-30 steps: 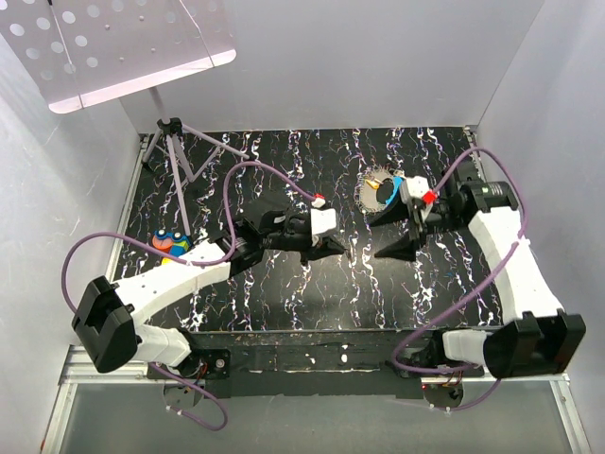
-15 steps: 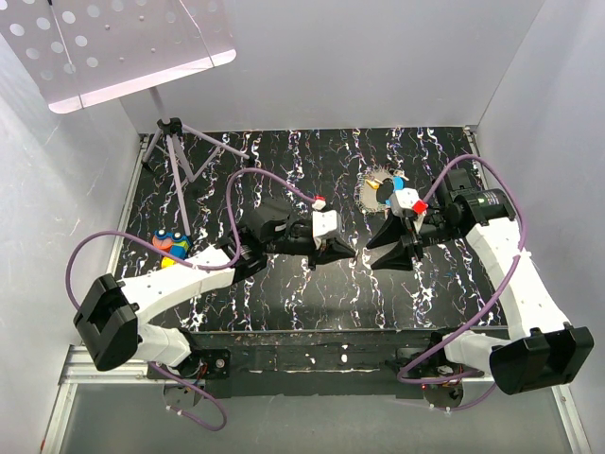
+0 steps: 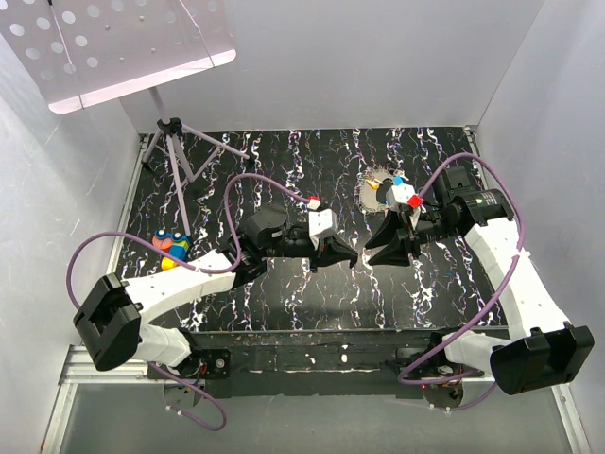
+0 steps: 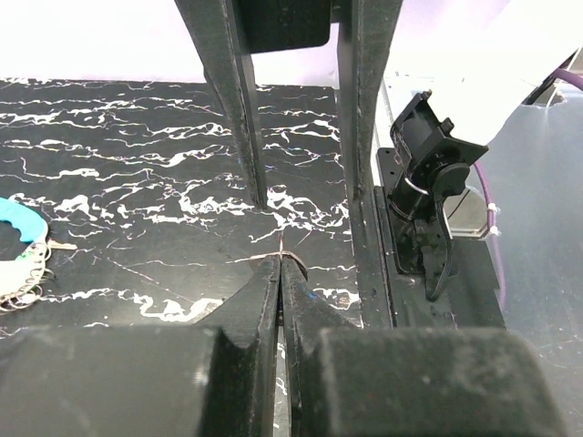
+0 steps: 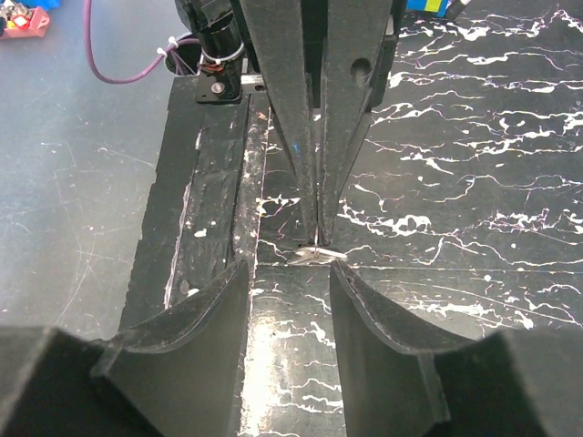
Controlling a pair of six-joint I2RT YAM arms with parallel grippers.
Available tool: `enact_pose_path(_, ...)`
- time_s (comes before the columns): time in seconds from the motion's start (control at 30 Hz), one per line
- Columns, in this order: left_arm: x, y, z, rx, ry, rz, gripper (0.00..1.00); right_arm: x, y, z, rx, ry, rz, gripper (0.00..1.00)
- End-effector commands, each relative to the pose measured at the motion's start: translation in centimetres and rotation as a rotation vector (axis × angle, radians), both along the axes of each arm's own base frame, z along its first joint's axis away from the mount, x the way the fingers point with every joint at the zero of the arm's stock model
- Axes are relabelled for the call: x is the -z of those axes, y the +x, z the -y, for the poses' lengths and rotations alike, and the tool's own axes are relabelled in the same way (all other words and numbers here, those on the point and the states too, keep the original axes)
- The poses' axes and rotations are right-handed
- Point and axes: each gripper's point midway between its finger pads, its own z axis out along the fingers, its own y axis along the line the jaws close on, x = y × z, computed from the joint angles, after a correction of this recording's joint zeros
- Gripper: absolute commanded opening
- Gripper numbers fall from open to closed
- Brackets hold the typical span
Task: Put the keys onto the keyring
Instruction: Place the key at the center of the board.
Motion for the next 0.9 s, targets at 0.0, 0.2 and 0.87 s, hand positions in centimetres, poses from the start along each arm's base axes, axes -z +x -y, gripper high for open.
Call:
enact_pose_path(0.0, -1.30, -0.47, -0.26, -0.015, -0.065, 0.007, 0.00, -0.28, 0.17, -0.29, 0.000, 0.015, -0.015, 0.48)
enact_pose_path(0.2, -1.32, -0.26, -0.41, -0.048, -0.092, -0.031, 0.00, -0.08, 0.15, -0.41, -0.002, 0.018, -0.032, 0.44)
enact_pose_path(0.87, -1.95, -0.45, -0.18, -0.043, -0.180, -0.061, 0.00, -0.11, 0.62, -0.68, 0.010, 0.017, -0.066, 0.37)
